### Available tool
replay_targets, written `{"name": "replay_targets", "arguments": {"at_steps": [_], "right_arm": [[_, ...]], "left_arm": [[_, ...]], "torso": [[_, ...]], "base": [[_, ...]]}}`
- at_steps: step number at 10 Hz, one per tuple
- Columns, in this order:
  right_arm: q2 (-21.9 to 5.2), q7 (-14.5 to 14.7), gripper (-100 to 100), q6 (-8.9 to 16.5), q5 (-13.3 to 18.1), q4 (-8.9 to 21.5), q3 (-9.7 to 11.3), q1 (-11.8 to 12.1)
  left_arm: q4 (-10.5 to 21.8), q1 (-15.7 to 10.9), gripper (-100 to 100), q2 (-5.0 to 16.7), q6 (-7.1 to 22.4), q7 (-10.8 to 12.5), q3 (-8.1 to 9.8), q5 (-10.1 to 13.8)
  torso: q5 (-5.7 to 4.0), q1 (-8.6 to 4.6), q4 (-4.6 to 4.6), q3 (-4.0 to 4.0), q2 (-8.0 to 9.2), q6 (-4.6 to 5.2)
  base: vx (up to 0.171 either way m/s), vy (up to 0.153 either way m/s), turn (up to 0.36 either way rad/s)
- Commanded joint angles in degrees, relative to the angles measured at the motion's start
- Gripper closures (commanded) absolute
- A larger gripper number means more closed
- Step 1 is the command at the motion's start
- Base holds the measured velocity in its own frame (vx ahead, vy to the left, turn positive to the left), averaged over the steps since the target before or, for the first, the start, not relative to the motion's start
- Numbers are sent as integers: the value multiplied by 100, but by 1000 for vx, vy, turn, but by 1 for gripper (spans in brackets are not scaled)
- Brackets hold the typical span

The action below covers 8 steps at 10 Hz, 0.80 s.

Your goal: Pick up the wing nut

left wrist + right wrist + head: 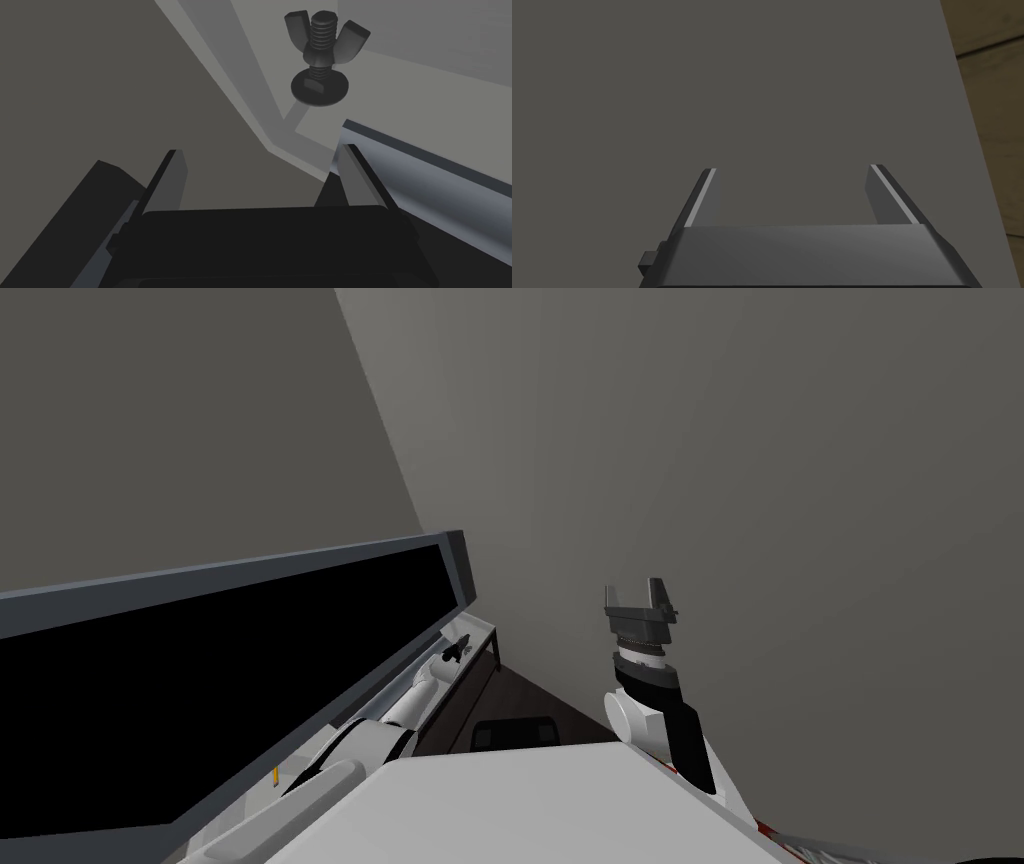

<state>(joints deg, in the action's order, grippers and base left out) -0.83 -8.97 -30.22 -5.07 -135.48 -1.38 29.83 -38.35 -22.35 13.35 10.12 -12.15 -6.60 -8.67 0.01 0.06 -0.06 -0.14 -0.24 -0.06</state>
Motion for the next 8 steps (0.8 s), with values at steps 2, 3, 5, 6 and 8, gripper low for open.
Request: {"name": "replay_targets", "arguments": {"at_steps": [2, 3, 5, 6, 8], "right_arm": [[0, 0, 0, 0, 0, 0, 0, 0], [0, 0, 0, 0, 0, 0, 0, 0], [0, 0, 0, 0, 0, 0, 0, 0], [0, 0, 0, 0, 0, 0, 0, 0], [0, 0, 0, 0, 0, 0, 0, 0]], "left_arm": [[449, -144, -100, 12, 161, 64, -53, -22], [449, -144, -100, 12, 161, 64, -53, -22], [773, -222, -100, 6, 265, 114, -101, -31], [903, -236, -100, -6, 307, 133, -123, -34], [903, -236, -100, -6, 307, 133, -123, -34]], "torso": [[0, -2, 0, -1, -1, 0], [-1, -2, -2, -7, -13, 0], [-1, -4, -1, -3, -5, 0], [-1, -4, -2, -5, -9, 0], [-1, -4, 0, 0, 0, 0]], "base": [[86, -1, 10], [82, -2, 3], [83, -5, 6], [87, -1, -3], [41, -5, 1]]}}
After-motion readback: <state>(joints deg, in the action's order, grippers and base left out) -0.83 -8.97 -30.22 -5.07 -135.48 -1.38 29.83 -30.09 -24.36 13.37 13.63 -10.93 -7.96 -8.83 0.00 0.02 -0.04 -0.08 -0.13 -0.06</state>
